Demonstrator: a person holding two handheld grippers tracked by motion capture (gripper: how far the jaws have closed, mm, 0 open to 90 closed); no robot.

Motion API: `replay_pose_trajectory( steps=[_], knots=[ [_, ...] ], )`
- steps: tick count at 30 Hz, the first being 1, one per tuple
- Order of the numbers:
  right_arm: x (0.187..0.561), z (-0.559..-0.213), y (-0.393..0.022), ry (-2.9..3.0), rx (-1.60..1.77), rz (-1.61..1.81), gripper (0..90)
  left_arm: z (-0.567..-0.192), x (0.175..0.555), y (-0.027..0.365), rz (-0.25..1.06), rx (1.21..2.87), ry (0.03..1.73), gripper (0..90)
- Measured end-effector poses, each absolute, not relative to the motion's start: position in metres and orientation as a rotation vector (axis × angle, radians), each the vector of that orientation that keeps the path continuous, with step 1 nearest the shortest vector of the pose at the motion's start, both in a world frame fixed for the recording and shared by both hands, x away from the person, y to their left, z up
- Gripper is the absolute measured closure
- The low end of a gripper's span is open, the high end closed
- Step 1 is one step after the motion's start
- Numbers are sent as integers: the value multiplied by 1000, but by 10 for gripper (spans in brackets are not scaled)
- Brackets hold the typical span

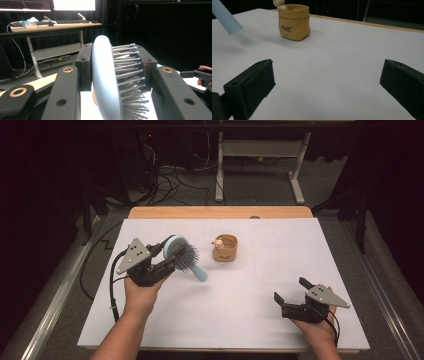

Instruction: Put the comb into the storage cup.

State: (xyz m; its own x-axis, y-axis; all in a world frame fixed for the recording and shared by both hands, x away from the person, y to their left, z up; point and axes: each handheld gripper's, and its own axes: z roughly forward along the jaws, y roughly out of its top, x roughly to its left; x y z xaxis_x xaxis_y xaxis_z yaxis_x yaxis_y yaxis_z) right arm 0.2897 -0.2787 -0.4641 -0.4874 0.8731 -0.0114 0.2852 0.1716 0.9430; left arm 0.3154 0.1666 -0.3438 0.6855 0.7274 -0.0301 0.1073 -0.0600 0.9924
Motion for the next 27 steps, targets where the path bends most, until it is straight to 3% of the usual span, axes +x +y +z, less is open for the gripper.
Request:
replay_pose_trajectory(
  steps=[27],
  knots=[
    [289, -465, -280, 1861, 1105, 1329, 2, -342, 324, 142, 560, 1587, 655, 573]
  ],
)
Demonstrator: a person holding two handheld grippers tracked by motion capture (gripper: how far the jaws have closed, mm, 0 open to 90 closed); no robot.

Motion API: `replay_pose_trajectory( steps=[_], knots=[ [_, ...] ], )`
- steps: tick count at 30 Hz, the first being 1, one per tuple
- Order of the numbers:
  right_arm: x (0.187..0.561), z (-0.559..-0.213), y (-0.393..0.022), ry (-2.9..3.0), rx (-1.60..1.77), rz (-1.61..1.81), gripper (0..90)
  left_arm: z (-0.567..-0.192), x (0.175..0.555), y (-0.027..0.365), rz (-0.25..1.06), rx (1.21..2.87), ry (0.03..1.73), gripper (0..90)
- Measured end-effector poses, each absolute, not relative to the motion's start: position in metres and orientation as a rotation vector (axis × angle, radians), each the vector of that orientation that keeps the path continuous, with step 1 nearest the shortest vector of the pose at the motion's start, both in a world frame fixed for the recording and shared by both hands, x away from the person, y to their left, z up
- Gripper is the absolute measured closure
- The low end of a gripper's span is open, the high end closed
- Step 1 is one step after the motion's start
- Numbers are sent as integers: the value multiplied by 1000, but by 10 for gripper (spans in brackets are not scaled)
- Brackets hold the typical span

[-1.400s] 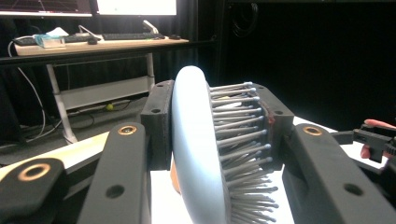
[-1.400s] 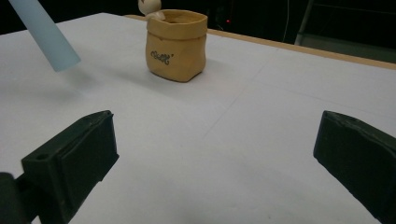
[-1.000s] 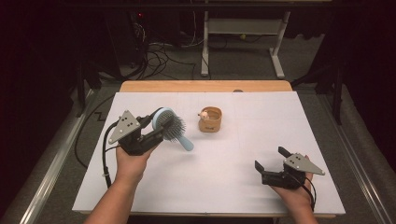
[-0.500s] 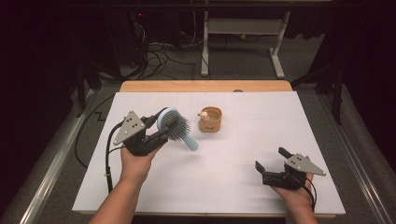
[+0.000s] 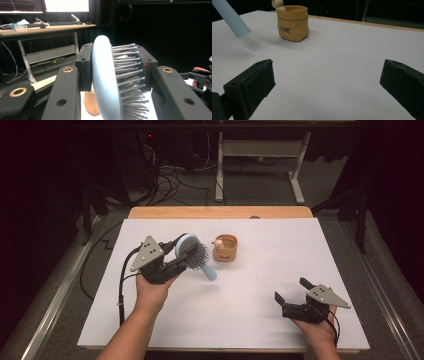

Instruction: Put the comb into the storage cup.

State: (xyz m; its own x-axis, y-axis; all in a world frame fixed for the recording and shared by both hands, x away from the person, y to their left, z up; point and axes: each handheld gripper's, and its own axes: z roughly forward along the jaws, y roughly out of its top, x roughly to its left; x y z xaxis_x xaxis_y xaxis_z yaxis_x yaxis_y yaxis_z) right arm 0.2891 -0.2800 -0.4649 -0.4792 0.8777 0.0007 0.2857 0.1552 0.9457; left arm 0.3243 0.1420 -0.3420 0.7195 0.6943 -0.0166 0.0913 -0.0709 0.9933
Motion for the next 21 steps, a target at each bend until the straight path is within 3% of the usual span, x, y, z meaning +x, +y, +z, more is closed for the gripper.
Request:
replay_pose_trajectory(
  steps=[21],
  knots=[
    [288, -464, -278, 1868, 1091, 1332, 2, -322, 336, 125, 562, 1574, 622, 573]
  ],
)
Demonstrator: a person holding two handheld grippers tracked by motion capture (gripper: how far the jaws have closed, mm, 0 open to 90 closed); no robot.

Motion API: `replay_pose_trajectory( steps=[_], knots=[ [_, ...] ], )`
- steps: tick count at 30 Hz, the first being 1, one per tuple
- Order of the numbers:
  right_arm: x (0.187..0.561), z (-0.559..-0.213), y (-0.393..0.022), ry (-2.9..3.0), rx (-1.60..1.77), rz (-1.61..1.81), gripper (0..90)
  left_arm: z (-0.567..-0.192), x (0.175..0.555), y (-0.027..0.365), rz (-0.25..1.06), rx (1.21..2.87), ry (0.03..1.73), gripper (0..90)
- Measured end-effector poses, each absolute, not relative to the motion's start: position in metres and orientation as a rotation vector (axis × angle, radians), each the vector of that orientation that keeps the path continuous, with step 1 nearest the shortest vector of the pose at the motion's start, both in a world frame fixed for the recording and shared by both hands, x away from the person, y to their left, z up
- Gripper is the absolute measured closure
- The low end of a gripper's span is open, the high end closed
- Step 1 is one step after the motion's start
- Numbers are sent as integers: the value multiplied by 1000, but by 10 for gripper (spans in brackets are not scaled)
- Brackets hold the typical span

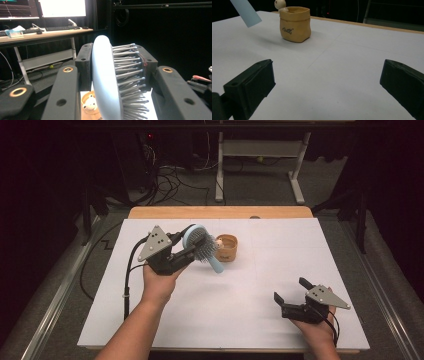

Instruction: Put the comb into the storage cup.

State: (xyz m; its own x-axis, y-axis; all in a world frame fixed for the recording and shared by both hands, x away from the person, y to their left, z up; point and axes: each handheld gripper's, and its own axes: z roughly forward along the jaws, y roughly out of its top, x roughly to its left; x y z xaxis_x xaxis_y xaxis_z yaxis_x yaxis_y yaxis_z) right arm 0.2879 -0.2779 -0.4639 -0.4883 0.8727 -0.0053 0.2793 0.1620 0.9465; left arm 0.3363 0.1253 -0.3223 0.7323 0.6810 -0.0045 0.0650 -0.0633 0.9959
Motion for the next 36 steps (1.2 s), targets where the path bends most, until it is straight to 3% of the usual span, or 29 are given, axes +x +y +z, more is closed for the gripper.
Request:
replay_pose_trajectory(
  steps=[36],
  knots=[
    [288, -464, -279, 1859, 1083, 1341, 2, -295, 380, 101, 588, 1520, 630, 573]
  ],
)
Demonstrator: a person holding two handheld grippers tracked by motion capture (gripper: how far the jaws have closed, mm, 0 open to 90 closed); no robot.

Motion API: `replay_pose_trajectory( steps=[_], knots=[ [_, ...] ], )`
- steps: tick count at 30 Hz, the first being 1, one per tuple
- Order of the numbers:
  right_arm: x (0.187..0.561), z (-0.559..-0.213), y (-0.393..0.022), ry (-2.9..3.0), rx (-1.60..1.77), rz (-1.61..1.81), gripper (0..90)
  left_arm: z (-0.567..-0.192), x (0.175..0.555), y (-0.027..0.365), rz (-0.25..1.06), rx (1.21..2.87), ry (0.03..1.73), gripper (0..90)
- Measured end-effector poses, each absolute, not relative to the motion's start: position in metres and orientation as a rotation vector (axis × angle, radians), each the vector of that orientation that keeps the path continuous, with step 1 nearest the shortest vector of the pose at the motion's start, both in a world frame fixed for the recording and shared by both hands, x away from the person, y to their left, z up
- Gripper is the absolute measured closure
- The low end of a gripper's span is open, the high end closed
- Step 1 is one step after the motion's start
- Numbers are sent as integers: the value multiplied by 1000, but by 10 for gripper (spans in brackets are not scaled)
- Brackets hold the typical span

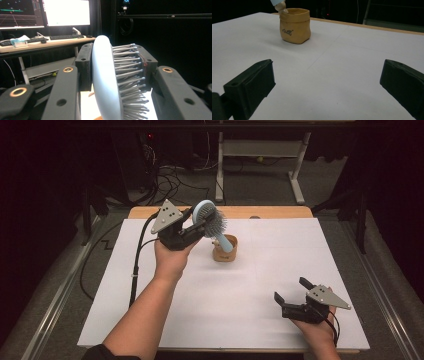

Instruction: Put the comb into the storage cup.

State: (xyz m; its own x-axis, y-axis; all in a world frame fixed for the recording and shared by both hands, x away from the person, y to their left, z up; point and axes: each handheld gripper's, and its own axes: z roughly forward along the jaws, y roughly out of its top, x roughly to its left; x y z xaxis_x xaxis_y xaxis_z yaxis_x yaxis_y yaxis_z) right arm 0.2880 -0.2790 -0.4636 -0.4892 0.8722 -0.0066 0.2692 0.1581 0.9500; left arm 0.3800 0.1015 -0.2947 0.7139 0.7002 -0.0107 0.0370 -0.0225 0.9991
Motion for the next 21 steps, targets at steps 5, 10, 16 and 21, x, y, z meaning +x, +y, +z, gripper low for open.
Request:
replay_pose_trajectory(
  steps=[5, 10, 16, 21],
  knots=[
    [288, -464, -279, 1860, 1082, 1342, 2, -292, 387, 100, 599, 1527, 631, 573],
    [288, -464, -278, 1857, 1081, 1343, 2, -292, 393, 101, 602, 1520, 642, 573],
    [288, -464, -280, 1850, 1092, 1341, 2, -294, 400, 97, 599, 1516, 651, 573],
    [288, -464, -280, 1841, 1095, 1350, 2, -294, 407, 93, 602, 1525, 659, 572]
  ],
)
